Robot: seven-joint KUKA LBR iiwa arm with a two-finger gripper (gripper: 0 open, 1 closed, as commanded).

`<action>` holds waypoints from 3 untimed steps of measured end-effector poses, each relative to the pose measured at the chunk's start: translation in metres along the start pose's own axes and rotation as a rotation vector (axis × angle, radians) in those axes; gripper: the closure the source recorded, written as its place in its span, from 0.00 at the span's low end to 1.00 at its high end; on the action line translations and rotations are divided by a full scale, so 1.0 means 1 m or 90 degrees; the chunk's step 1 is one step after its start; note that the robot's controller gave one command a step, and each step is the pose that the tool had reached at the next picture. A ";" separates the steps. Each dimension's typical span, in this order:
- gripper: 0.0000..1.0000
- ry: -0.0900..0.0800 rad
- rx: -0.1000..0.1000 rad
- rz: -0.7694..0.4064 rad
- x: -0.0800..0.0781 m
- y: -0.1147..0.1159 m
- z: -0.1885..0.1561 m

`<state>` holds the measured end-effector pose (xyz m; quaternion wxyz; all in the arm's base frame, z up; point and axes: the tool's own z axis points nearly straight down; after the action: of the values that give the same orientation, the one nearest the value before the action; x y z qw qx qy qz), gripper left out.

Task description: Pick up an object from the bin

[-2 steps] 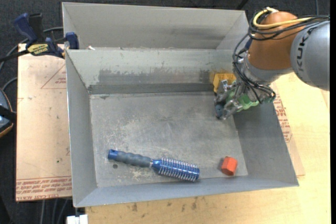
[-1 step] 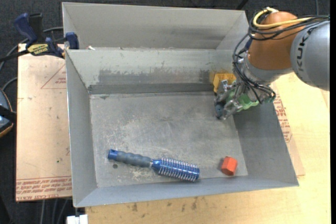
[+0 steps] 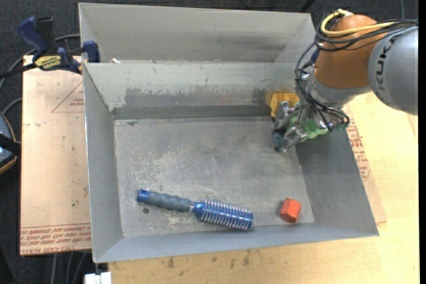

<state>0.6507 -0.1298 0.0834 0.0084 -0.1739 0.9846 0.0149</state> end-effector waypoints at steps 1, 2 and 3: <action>1.00 0.000 0.000 0.000 0.000 0.000 0.000; 1.00 0.000 0.000 0.000 0.000 0.000 0.000; 1.00 0.000 0.000 0.000 0.000 0.000 0.000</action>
Offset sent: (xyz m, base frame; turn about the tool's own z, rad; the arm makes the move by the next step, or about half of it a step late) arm -0.0453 0.0811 -0.0118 -0.1196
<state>0.6507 -0.1296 0.0835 0.0087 -0.1737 0.9846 0.0153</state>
